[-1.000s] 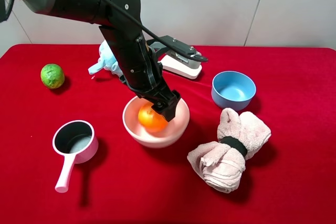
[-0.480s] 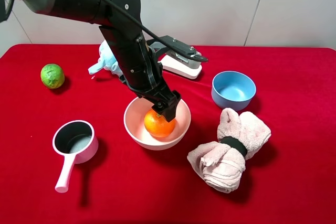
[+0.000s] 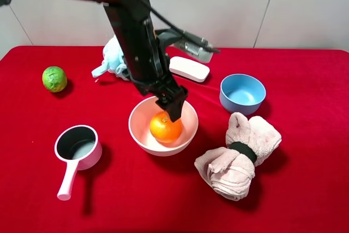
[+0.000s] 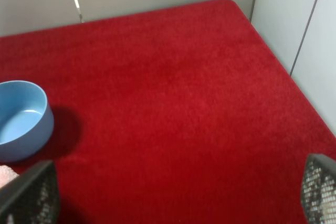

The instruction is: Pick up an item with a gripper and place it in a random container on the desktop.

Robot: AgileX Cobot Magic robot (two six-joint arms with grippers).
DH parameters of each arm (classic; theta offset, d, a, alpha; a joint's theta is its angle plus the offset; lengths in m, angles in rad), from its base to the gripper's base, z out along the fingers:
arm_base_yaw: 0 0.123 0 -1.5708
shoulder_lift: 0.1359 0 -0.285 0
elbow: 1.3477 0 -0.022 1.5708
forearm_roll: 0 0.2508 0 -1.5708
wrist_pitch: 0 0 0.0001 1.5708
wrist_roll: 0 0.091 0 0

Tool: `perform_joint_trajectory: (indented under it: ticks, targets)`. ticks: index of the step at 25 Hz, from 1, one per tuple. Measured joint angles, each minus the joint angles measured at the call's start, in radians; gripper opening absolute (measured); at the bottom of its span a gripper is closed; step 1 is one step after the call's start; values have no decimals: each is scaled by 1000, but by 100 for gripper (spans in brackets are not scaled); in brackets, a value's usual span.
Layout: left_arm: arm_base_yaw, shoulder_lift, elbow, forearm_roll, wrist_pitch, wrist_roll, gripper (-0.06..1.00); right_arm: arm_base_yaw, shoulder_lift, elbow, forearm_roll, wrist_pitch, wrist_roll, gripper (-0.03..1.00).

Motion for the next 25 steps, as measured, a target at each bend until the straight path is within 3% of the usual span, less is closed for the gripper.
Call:
perform_joint_trajectory:
  ticks: [13,18,25]
  targets:
    - [0,-11,-132,21,219,0,89,0,0,0,0,0,0,69]
    - [0,-81,-132,32,244,0,88,0,0,0,0,0,0,69]
    - [0,-213,-132,116,250,-48,88,0,0,0,0,0,0,69]
